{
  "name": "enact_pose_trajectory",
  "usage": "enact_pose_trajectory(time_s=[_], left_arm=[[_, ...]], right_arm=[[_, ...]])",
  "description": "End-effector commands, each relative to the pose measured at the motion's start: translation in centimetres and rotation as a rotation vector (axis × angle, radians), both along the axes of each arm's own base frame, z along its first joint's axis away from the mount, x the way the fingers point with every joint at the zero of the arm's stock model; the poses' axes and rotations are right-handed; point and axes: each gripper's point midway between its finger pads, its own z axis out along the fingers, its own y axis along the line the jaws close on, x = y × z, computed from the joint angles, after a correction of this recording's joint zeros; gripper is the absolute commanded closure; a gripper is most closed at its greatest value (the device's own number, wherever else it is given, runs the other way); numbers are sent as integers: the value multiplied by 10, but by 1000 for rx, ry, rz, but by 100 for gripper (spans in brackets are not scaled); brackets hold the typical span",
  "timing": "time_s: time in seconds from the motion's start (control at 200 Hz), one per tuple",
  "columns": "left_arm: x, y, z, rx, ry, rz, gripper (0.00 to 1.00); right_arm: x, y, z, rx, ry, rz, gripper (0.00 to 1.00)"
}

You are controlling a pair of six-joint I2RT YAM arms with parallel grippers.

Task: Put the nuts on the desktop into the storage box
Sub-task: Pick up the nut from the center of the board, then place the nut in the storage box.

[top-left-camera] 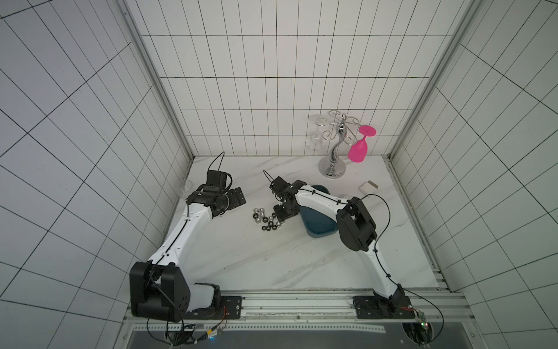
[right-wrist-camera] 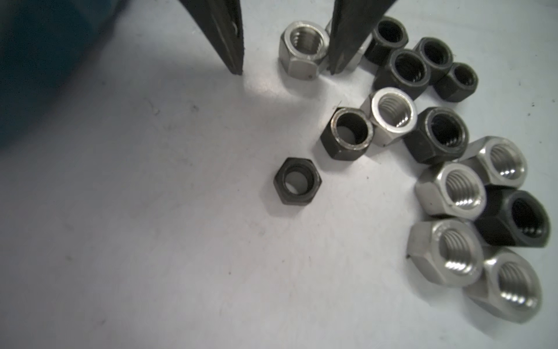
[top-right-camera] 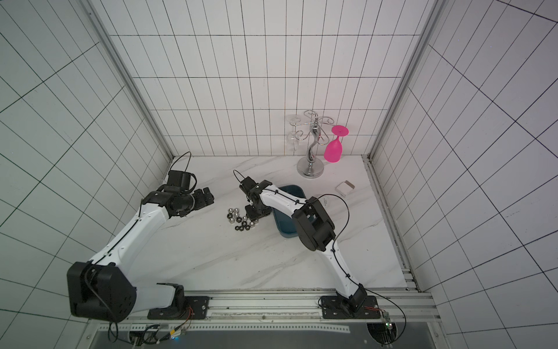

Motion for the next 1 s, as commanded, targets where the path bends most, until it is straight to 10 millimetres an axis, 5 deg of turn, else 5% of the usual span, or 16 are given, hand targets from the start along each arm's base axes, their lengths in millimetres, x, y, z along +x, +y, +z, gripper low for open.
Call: enact_pose_trajectory(time_s=[0.0,0.18,0.385,0.53,0.7,0.85,0.994], left_arm=[[-4,3,3,13,-13,-6,2],[-7,6,2,15,-17,5,2],[-9,6,4,11,-26,10,2],[-9,6,6,3,-31,14,2],[-8,1,9,-22,-41,4,2],[-8,-3,8,-44,-47,-4,2],[-9,-6,9,-61,-58,-15,2]], right_arm=[[-16,-9,-8,-48,22,0,53],[-27,-13,-13,-58,31,7,55],[-30,-15,-7,-57,18,3,79],[-19,-7,26,5,-59,9,81],[-7,-3,99,117,-180,-2,81],[4,-39,137,159,-253,-93,81],[16,-105,133,135,-239,-233,80]])
